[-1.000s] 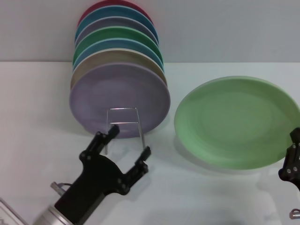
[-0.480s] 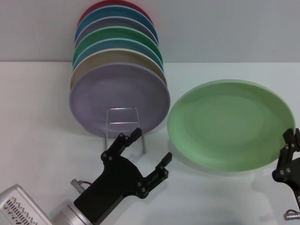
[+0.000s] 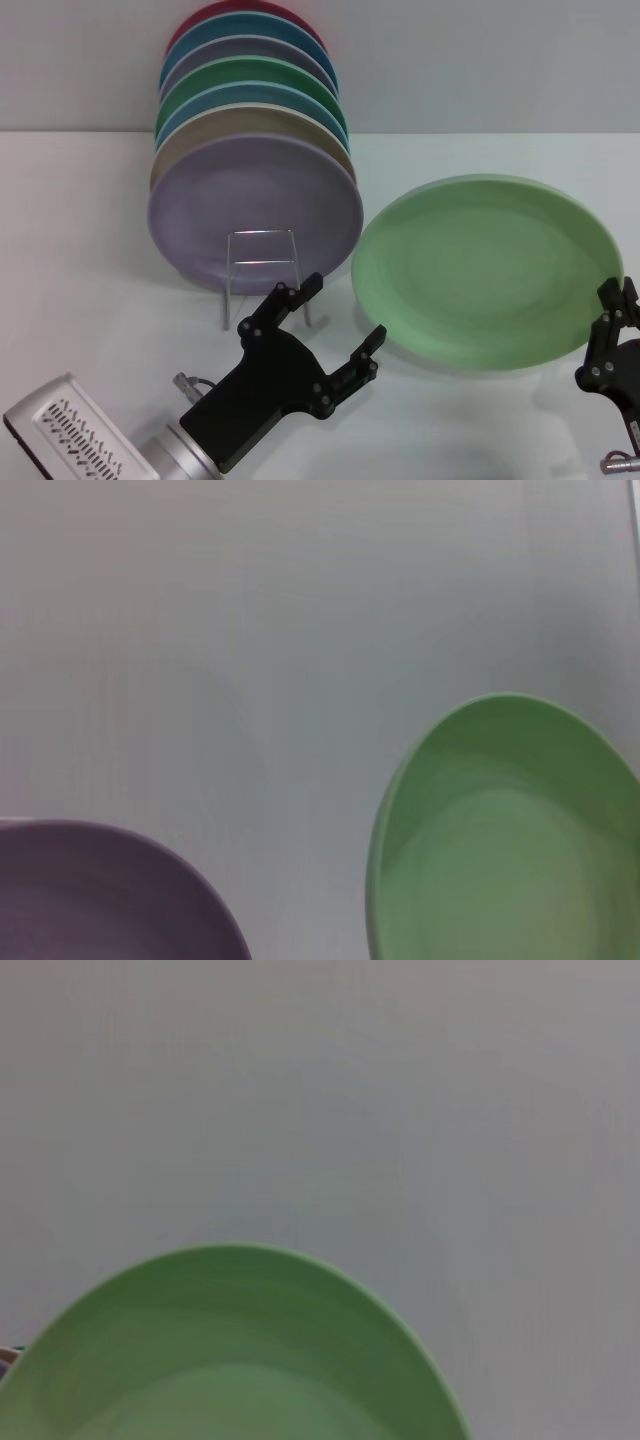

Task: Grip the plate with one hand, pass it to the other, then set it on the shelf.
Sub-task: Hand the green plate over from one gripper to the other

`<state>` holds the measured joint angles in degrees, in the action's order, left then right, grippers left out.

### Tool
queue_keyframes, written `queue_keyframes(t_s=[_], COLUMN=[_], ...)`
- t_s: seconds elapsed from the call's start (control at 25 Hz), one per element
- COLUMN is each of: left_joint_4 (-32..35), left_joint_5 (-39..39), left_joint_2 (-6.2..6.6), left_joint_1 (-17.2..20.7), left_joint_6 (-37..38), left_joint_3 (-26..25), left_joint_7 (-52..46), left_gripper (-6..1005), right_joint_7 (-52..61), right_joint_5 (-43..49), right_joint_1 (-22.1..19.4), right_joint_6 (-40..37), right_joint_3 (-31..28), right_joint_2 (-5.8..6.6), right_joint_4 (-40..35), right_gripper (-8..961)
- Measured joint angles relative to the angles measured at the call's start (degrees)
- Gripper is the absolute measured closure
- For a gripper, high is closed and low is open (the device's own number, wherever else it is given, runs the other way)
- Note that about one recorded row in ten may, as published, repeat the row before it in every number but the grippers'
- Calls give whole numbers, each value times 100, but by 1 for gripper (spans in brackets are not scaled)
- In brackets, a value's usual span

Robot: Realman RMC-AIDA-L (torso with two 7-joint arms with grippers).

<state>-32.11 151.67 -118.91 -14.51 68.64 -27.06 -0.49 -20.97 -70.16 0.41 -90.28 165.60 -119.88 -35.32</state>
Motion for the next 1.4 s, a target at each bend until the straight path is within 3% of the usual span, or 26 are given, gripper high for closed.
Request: queue_keyframes(t_s=[0.52,1.4], left_joint_4=[-7,-214], left_joint_5=[-40,-24], left_joint_2=[9,4], left_joint_1=[-378,-466], left_joint_6=[-457,-1000], left_joint_3=[-155,-582], left_joint_7=[-429,-390], left_gripper=[216,217], right_joint_7=[-12,-859], right_joint_5=[70,-151], right_joint_1=[-21,46], right_joint_6=[15,39], right_joint_3=[8,7], right_joint_2=[0,0], right_joint_4=[34,-254], right_gripper=[936,937])
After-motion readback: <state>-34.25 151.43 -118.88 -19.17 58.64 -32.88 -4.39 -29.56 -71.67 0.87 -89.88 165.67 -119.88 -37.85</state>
